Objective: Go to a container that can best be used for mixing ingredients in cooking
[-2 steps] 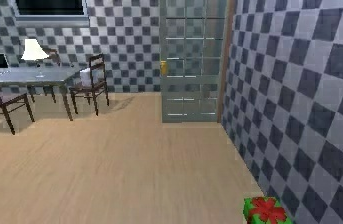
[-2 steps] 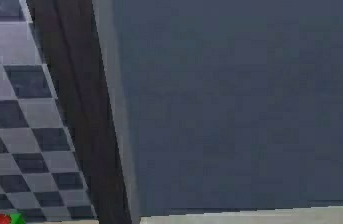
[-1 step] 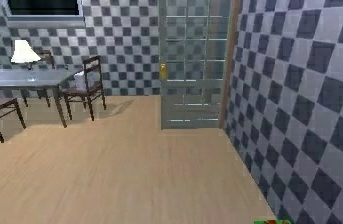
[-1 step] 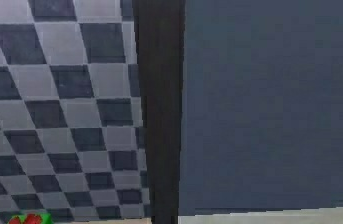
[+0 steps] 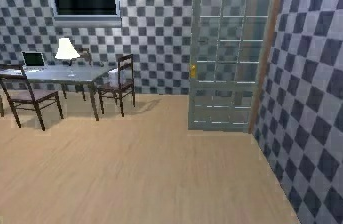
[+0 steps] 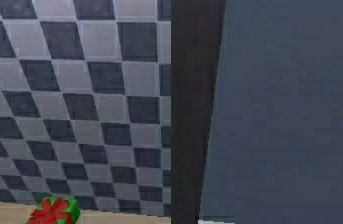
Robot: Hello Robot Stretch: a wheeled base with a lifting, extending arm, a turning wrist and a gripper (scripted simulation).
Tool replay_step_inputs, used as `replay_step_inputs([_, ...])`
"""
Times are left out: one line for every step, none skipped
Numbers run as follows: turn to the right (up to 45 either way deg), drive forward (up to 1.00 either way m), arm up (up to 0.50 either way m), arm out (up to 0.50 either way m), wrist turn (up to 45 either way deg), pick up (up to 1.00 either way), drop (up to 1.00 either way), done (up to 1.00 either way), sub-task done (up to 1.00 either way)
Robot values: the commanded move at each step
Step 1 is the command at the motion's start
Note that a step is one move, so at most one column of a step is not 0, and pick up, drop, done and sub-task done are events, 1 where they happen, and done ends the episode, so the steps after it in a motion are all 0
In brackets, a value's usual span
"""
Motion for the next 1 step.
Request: replay_step_inputs([0.0, 1.0, 0.0, 0.0, 0.0, 0.0, 0.0, 0.0, 0.0])
